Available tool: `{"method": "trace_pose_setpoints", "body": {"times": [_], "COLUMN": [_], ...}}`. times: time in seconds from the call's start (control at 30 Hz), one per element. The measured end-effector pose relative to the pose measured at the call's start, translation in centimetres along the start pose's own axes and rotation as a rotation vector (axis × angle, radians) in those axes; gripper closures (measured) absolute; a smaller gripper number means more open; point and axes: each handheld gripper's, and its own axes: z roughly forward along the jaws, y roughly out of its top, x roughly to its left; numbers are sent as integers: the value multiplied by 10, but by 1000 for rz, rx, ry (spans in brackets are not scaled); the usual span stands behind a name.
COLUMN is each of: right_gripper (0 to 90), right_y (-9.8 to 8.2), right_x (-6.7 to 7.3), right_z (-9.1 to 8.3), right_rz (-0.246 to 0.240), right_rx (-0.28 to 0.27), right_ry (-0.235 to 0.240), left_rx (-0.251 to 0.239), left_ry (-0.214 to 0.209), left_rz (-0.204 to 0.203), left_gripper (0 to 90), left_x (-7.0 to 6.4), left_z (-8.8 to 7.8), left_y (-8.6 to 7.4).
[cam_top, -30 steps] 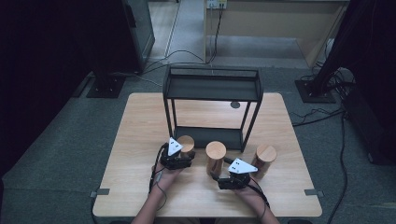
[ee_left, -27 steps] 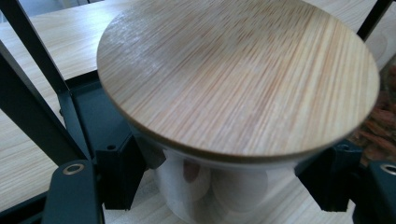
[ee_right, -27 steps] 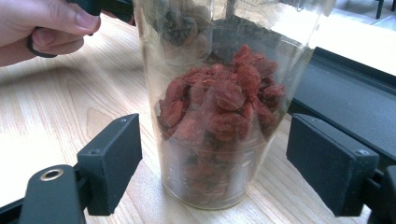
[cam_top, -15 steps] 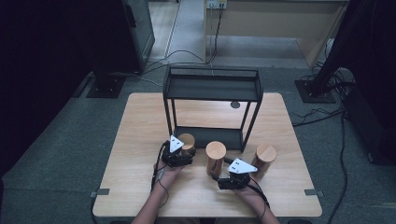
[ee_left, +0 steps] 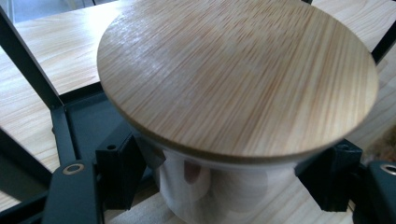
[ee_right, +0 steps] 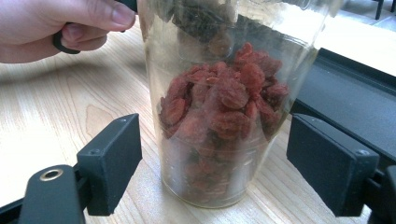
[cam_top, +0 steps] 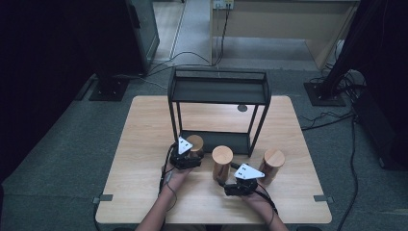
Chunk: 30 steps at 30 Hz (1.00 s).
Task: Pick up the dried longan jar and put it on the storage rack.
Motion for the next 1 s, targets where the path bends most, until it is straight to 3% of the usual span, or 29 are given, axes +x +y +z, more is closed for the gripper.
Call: {"method": "trace_pose_setpoints", "body": {"times": [0.23,0.6,0.87,1.0], "right_gripper": [180,180,180,180], "right_y": [0,1,1,1], "right_x": [1,1,1,2], "right_z": [0,0,0,0], "right_rz": [-5,-7,-11,-14], "right_rx": [2,4,5,6], "right_ry": [-2,-3,-2,-2], "left_rx": [0,4,-7,-3], "left_ry": [-2,26,30,36], "left_rz": [-12,27,-6,-2], "left_gripper": [254,254,254,254], "left_x": [2,-2,-3,-3], "left_z": [8,17,22,26], "left_y": [3,9,11,14]}}
